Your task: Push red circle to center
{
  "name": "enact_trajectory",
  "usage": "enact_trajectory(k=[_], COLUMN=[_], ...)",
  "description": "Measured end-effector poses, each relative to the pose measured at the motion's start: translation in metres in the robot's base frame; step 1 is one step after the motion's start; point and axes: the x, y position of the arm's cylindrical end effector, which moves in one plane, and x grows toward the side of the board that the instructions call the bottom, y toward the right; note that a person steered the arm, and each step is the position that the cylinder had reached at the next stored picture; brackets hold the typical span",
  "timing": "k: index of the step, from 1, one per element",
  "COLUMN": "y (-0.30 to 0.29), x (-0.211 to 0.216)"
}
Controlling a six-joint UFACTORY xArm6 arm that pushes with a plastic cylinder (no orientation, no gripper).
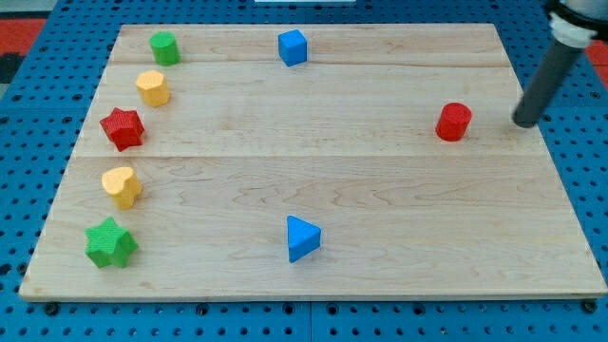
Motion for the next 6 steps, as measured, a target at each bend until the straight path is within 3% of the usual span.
enact_trajectory(k=[2,6], y=[-0.107,-0.090], x=[-0.002,0.004])
